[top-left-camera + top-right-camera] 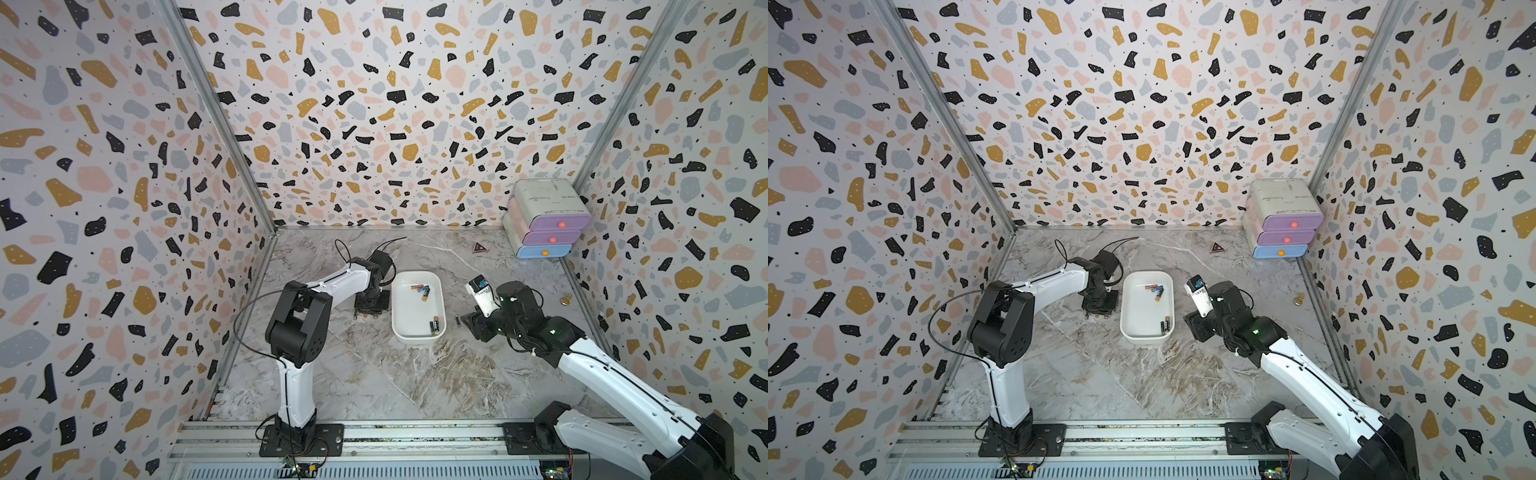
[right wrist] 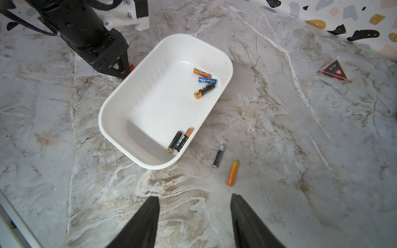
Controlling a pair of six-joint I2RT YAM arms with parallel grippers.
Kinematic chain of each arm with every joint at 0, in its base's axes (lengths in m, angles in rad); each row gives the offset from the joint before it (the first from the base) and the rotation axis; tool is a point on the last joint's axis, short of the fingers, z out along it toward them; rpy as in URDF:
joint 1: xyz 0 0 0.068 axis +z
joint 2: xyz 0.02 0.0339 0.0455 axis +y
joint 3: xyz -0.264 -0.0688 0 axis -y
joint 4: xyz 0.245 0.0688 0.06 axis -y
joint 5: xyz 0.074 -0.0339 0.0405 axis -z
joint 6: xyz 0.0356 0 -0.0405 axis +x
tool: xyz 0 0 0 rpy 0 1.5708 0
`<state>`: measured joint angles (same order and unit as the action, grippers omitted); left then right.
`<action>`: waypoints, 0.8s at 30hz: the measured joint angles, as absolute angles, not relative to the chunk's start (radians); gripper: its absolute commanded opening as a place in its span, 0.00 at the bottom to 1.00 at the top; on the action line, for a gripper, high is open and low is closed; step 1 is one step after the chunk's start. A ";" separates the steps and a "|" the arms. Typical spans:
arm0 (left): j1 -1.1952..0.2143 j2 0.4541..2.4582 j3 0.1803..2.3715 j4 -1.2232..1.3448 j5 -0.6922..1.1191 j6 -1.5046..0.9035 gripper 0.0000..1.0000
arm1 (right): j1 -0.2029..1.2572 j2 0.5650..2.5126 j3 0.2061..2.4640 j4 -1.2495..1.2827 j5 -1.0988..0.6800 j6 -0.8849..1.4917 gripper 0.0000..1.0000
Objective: Take the batteries out of the storage box
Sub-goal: Place the battery at the center of the board.
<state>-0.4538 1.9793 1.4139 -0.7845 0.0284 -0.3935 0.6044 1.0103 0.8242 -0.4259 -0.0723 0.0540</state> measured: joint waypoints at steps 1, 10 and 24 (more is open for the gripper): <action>-0.455 1.990 1.421 -0.783 0.028 -0.397 0.10 | 0.605 1.009 0.824 -0.426 -0.072 0.052 0.59; -0.459 2.034 1.441 -0.776 0.014 -0.408 0.31 | 0.607 1.003 0.824 -0.426 -0.072 0.046 0.59; -0.468 1.876 1.442 -0.787 0.002 -0.423 0.45 | 0.607 1.031 0.871 -0.468 -0.105 0.049 0.60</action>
